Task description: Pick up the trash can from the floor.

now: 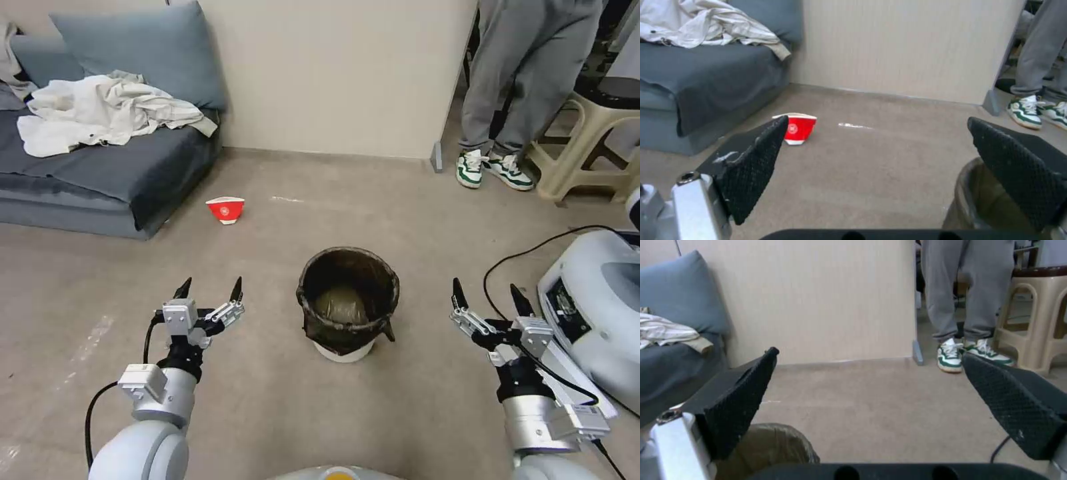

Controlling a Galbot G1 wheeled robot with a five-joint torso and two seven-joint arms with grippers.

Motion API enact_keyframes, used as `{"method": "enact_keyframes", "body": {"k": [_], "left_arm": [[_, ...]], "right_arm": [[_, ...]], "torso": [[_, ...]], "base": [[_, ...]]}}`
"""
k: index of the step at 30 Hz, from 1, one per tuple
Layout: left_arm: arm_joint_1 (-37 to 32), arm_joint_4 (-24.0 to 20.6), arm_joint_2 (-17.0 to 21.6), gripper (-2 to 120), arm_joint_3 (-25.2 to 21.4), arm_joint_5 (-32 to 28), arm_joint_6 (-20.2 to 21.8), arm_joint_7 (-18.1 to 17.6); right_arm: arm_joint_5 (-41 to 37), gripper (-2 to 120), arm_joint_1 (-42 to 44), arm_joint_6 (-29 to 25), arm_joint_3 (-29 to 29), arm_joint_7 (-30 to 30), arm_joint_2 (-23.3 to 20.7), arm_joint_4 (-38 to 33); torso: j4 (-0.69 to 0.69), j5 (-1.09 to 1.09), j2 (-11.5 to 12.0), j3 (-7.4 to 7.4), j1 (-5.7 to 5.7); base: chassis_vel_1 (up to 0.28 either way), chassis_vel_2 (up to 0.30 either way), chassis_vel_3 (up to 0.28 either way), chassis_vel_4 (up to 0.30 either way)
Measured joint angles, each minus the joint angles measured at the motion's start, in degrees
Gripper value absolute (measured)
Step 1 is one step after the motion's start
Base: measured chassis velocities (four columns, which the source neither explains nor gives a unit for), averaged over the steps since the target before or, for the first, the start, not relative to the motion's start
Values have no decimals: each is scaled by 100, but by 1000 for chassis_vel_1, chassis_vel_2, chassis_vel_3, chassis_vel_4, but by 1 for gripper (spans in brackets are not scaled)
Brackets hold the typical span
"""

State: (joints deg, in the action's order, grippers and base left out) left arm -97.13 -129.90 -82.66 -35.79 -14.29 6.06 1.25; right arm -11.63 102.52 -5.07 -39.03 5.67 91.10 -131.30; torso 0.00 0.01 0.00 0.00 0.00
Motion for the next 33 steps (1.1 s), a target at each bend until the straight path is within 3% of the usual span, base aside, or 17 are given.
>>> {"method": "enact_keyframes", "body": {"k": [19, 27, 33], "left_arm": [[287, 232, 205, 100, 171, -182, 22, -10], [570, 259, 679, 100, 704, -484, 428, -10], [829, 376, 933, 100, 1255, -1053, 1026, -105]], "right_arm": [[75, 100, -82, -141, -46, -37, -15, 156], [85, 100, 23, -204, -30, -98, 3, 155], [85, 100, 24, -218, -72, -123, 6, 154]], "torso": [[0, 0, 0, 0, 0], [1, -1, 0, 0, 0], [0, 0, 0, 0, 0]], "base": [[-35, 30, 30, -33], [0, 0, 0, 0], [0, 0, 0, 0]]}}
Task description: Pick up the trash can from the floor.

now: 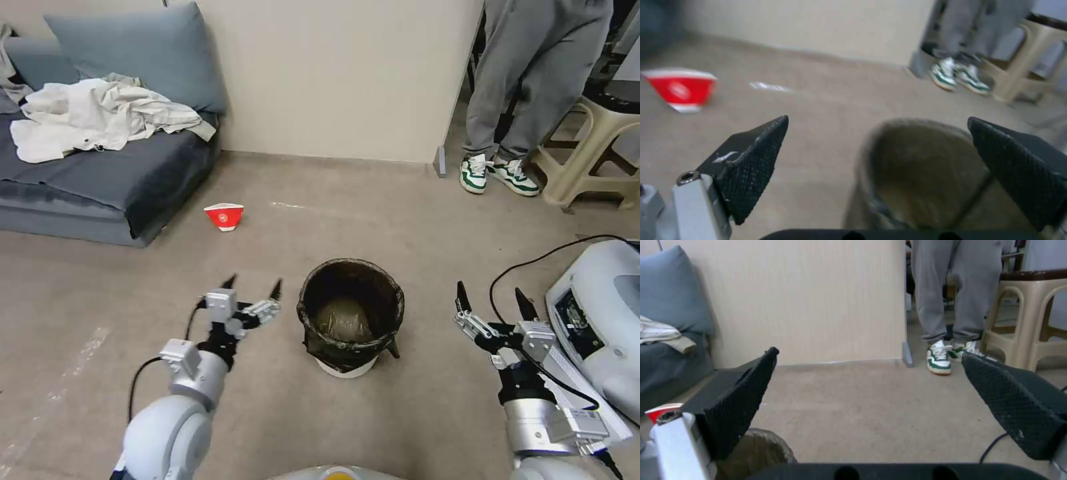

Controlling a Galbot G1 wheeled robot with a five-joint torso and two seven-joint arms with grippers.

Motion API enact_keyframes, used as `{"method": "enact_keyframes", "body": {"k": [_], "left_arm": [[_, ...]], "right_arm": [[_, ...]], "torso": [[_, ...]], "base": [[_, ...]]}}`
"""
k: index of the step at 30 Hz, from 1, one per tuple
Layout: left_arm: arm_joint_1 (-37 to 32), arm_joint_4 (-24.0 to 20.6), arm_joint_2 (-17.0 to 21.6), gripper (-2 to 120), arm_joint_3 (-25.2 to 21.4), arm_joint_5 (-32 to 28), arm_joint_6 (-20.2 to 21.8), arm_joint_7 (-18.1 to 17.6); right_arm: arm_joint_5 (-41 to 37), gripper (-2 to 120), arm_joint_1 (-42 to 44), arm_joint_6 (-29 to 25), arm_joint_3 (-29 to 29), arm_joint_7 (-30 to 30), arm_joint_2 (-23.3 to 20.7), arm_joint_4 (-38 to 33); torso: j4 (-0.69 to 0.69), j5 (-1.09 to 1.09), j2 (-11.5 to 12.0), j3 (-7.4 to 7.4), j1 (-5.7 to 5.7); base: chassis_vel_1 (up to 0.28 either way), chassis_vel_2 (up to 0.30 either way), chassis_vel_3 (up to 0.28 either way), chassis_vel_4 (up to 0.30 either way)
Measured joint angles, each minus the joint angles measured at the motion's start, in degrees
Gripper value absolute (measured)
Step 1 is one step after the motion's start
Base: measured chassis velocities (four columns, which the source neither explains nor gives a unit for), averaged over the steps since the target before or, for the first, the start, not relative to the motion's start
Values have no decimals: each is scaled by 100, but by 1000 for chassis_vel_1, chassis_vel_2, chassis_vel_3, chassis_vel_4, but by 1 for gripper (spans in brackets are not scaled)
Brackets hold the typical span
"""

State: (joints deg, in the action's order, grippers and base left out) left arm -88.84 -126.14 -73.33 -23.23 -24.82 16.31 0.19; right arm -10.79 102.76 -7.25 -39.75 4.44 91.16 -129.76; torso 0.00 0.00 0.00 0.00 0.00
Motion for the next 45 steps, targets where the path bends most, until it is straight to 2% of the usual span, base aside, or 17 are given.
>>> {"method": "enact_keyframes", "body": {"k": [5, 10, 12, 16, 17, 18, 32, 45], "left_arm": [[245, 123, 247, 100, 385, -385, 372, -24], [437, 186, 322, 100, 550, -627, 655, -112], [624, 214, 349, 100, 664, -862, 931, -328], [765, 273, 359, 100, 723, -935, 1029, -467], [846, 300, 366, 100, 760, -975, 1101, -573], [1120, 397, 386, 100, 863, -1116, 1343, -849], [2017, 1149, 402, 100, 1313, -1110, 1655, -1587], [2445, 1588, 426, 100, 1723, -1157, 1865, -1831]], "right_arm": [[-1, 100, 0, 0, -16, -4, 1, -11], [-2, 100, 1, 0, -19, -11, 1, -20], [-4, 100, -5, 0, -26, -28, 2, -20], [-4, 100, -9, 1, -27, -37, 2, -20], [-4, 100, -11, 2, -27, -39, 2, -20], [-4, 100, -15, 7, -34, -47, 3, -3], [-5, 100, -106, 40, -107, -59, 2, 142], [-11, 100, -179, 67, -139, -87, 2, 242]], "torso": [[0, 0, 0, 0, 0], [0, 0, 0, 0, 0], [0, 0, 0, 0, 0], [0, 0, 0, 0, 0], [0, 0, 0, 0, 0], [0, 0, 0, 0, 0], [0, -1, 0, 0, 0], [0, 0, 0, 0, 0]], "base": [[0, 0, 0, 0], [0, 0, 0, 0], [0, 0, 0, 0], [0, 0, 0, 0], [0, 0, 0, 0], [0, 0, 0, 0], [0, 0, 0, 0], [0, 0, 0, 0]]}}
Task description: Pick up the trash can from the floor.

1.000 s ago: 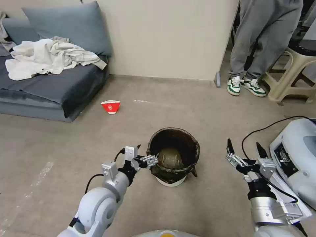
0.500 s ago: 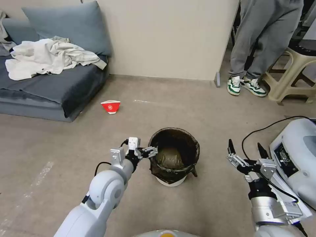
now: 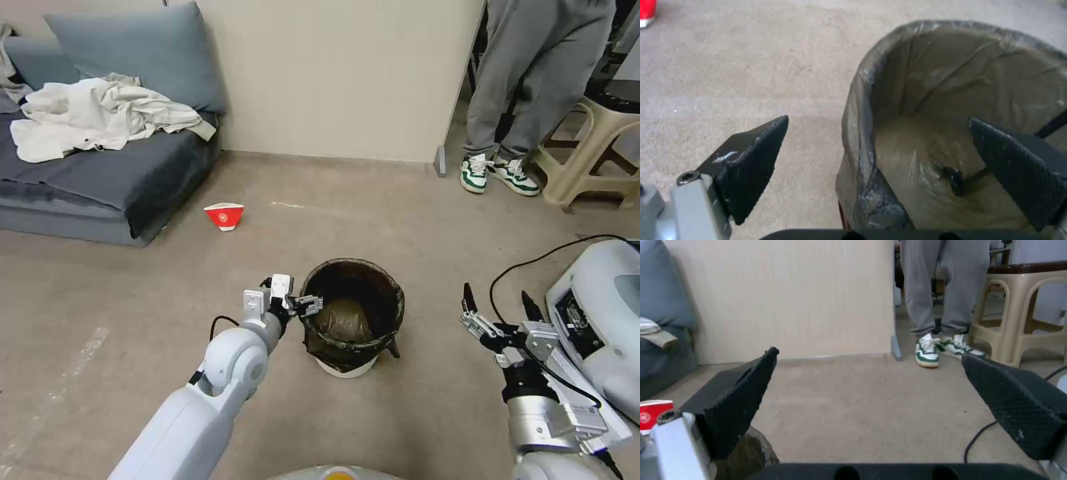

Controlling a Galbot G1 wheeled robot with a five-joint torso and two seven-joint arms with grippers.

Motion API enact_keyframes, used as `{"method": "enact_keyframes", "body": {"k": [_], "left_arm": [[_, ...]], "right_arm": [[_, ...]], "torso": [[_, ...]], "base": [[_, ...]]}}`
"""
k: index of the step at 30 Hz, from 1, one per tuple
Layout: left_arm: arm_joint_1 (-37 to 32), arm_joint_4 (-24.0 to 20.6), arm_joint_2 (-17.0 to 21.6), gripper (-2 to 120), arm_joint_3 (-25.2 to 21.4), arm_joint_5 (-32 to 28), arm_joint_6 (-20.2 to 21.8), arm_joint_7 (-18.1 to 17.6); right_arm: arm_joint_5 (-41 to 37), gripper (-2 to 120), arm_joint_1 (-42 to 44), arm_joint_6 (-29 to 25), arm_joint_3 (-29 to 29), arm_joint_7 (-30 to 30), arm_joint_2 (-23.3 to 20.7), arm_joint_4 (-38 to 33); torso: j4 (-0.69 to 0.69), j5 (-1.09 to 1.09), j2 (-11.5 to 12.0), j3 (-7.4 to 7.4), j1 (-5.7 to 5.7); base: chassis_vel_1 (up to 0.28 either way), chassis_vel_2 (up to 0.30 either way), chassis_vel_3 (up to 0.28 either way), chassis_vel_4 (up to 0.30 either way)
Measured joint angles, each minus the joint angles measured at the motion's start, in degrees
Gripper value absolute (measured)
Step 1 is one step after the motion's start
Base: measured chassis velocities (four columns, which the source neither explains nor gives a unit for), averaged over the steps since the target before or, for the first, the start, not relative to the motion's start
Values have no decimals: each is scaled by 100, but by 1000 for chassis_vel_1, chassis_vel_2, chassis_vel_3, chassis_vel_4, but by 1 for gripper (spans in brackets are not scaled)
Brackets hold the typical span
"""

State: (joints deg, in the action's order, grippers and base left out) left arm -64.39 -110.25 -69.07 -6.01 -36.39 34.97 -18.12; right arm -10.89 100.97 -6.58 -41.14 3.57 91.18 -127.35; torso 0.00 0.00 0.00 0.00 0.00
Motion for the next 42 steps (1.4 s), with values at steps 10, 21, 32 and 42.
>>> {"method": "enact_keyframes", "body": {"k": [10, 21, 32, 42], "left_arm": [[133, 85, -5, 100, 145, -65, 266, -258], [337, 198, 29, 100, 348, -431, 556, -706], [462, 363, -5, 100, 522, -600, 709, -905], [526, 488, 13, 93, 629, -657, 709, -1010]], "right_arm": [[-3, 100, -12, 9, -12, -5, 0, 13], [-3, 100, -15, 14, -11, -14, 0, 24], [-3, 100, -19, 7, -21, -30, 0, 47], [-4, 100, -19, -1, -23, -38, -1, 51]], "torso": [[0, 0, 0, 0, 0], [0, 0, 0, 0, 0], [0, 0, 0, -1, 0], [0, 0, 0, -1, 0]], "base": [[0, 0, 0, 0], [0, 0, 0, 0], [0, 0, 0, 0], [0, 0, 0, 0]]}}
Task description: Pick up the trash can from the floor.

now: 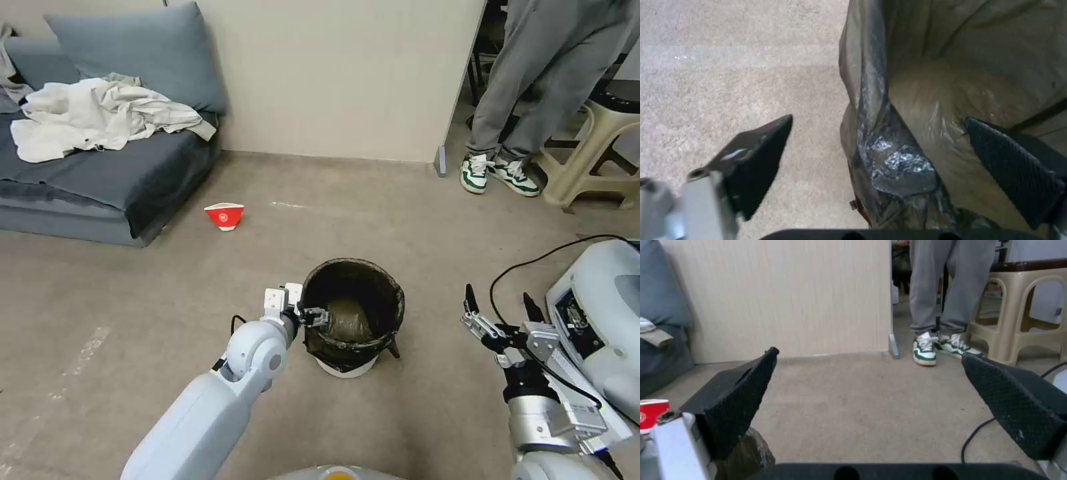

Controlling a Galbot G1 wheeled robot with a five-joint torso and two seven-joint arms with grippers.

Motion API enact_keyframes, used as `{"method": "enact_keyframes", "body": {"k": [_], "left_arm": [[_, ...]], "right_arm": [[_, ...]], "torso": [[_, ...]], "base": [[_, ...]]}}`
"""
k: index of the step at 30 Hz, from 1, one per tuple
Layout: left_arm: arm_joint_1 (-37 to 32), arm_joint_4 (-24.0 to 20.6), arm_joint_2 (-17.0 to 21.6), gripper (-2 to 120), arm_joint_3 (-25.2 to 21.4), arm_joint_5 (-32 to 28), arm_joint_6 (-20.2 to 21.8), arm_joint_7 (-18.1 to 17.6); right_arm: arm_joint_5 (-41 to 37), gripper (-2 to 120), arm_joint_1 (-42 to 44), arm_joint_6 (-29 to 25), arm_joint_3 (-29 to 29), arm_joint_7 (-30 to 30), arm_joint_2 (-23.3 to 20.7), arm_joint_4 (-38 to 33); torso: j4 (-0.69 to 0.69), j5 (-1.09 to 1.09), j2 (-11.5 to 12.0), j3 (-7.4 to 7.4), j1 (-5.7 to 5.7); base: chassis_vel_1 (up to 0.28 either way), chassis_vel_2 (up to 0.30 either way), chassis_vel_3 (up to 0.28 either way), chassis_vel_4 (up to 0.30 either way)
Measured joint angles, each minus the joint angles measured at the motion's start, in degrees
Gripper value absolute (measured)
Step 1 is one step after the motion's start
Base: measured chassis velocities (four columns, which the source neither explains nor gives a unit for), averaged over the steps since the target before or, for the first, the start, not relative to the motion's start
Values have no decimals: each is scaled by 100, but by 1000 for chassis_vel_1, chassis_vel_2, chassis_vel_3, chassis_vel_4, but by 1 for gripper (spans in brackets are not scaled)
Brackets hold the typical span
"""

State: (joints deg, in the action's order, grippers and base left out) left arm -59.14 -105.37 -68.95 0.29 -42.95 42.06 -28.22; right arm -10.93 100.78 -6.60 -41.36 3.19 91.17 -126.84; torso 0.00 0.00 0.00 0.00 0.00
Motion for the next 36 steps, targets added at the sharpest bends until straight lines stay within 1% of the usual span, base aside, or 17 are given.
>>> {"method": "enact_keyframes", "body": {"k": [1, 4, 5, 6, 7, 8, 11, 12, 14, 15, 17, 18, 20, 21, 23, 24, 36], "left_arm": [[5, 15, -1, 91, 7, -4, 0, -4], [32, 95, -19, 76, 41, -61, 0, -32], [32, 95, -19, 76, 41, -61, 0, -32], [42, 115, -27, 69, 50, -88, 0, -55], [50, 129, -33, 65, 57, -112, -1, -72], [50, 129, -33, 65, 57, -112, -1, -72], [63, 173, -54, 48, 65, -157, -6, -119], [63, 173, -54, 48, 65, -157, -6, -119], [64, 190, -58, 38, 69, -163, -8, -131], [64, 190, -58, 38, 69, -163, -8, -131], [65, 220, -71, 29, 68, -162, -11, -160], [65, 220, -71, 29, 68, -162, -11, -160], [63, 247, -79, 19, 65, -154, -14, -192], [63, 247, -79, 19, 65, -154, -14, -192], [57, 267, -91, 8, 53, -141, -15, -226], [51, 271, -100, 5, 47, -143, -15, -231], [48, 238, -117, 4, -14, -137, -13, -343]], "right_arm": [[0, 100, 0, 0, -2, 0, 0, 0], [-2, 100, 0, -6, -8, -3, -1, 11], [-2, 100, 0, -6, -8, -3, -1, 11], [-2, 100, 0, -9, -8, -4, -1, 20], [-3, 100, 0, -14, -9, -5, -1, 23], [-3, 100, 0, -14, -9, -5, -1, 23], [-5, 100, 0, -21, -11, -11, -1, 31], [-5, 100, 0, -21, -11, -11, -1, 31], [-5, 100, -1, -24, -11, -13, -1, 39], [-5, 100, -1, -24, -11, -13, -1, 39], [-5, 100, -3, -27, -12, -14, -1, 45], [-5, 100, -3, -27, -12, -14, -1, 45], [-5, 100, -5, -30, -12, -15, -1, 52], [-5, 100, -5, -30, -12, -15, -1, 52], [-5, 100, -9, -31, -13, -15, -1, 62], [-5, 100, -11, -32, -13, -15, -1, 66], [-5, 100, -30, -35, -12, -15, -1, 98]], "torso": [[0, 0, 0, 0, 0], [0, 0, 0, 0, 0], [0, 0, 0, 0, 0], [0, 0, 0, 0, 0], [0, -1, 0, 0, 0], [0, -1, 0, 0, 0], [0, -1, 0, -1, 0], [0, -1, 0, -1, 0], [-1, -1, 0, -1, 0], [-1, -1, 0, -1, 0], [-1, -2, 0, -1, 0], [-1, -2, 0, -1, 0], [-1, -1, 0, -1, 0], [-1, -1, 0, -1, 0], [-1, -1, 0, -1, 1], [0, 0, -1, -1, 0], [2, 2, 0, 1, 0]], "base": [[0, 0, 0, 0], [0, 0, 0, 0], [0, 0, 0, 0], [0, 0, 0, 0], [0, 0, 0, 0], [0, 0, 0, 0], [0, 0, 0, 0], [0, 0, 0, 0], [0, 0, 0, 0], [0, 0, 0, 0], [0, 0, 0, 0], [0, 0, 0, 0], [0, 0, 0, 0], [0, 0, 0, 0], [0, 0, 0, 0], [0, 0, 0, 0], [0, 0, 0, 0]]}}
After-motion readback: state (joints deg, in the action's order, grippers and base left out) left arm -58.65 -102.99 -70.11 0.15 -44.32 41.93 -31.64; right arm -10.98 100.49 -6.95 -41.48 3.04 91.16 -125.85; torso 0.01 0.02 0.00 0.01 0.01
